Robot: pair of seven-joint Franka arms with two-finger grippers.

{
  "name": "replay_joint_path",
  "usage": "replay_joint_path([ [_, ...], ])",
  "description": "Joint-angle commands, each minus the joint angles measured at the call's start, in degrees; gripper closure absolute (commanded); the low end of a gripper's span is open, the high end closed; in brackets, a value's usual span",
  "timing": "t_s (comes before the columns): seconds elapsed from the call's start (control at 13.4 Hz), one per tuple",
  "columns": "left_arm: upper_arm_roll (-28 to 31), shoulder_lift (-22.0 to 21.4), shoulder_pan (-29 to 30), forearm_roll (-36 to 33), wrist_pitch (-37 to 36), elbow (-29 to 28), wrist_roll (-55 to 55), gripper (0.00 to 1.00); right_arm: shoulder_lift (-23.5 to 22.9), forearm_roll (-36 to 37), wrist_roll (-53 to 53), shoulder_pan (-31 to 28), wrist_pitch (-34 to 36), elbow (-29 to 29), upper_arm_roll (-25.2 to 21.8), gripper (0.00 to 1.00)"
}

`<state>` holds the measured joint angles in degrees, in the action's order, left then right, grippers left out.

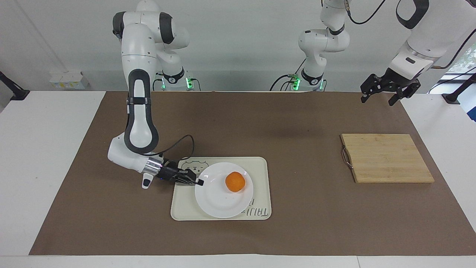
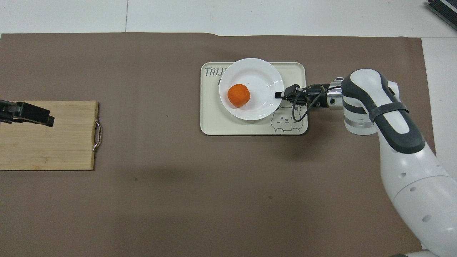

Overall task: Place orange and plate with both arms
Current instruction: 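Open the right gripper and release the plate rim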

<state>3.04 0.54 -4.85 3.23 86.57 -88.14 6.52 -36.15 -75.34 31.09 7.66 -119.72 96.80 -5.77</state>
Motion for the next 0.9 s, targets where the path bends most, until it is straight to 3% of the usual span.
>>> replay_joint_path([
  [0.0, -0.32, -0.18, 0.45, -0.76, -0.35, 0.07, 0.78, 0.00, -0.06, 0.80, -0.06, 0.34, -2.00, -0.82, 0.41, 0.46],
  [0.07, -0.32, -0.18, 0.45, -0.76, -0.35, 0.07, 0.78, 0.00, 0.47, 0.81, -0.59, 0.34, -2.00, -0.82, 0.41, 0.13],
  [0.15, -0.32, -0.18, 0.45, -0.76, -0.35, 0.07, 0.78, 0.00, 0.73, 0.90, -1.64, 0.34, -1.83, -0.82, 0.41, 0.00],
  [0.45, -0.32, -0.18, 0.45, -0.76, -0.35, 0.07, 0.78, 0.00, 2.66, 1.51, -3.92, 0.34, -1.48, -0.82, 0.23, 0.00],
  [0.82, -0.32, -0.18, 0.45, -0.76, -0.26, 0.07, 0.78, 0.00, 8.64, 14.06, -14.03, -0.54, -1.13, -0.82, 0.06, 0.00],
])
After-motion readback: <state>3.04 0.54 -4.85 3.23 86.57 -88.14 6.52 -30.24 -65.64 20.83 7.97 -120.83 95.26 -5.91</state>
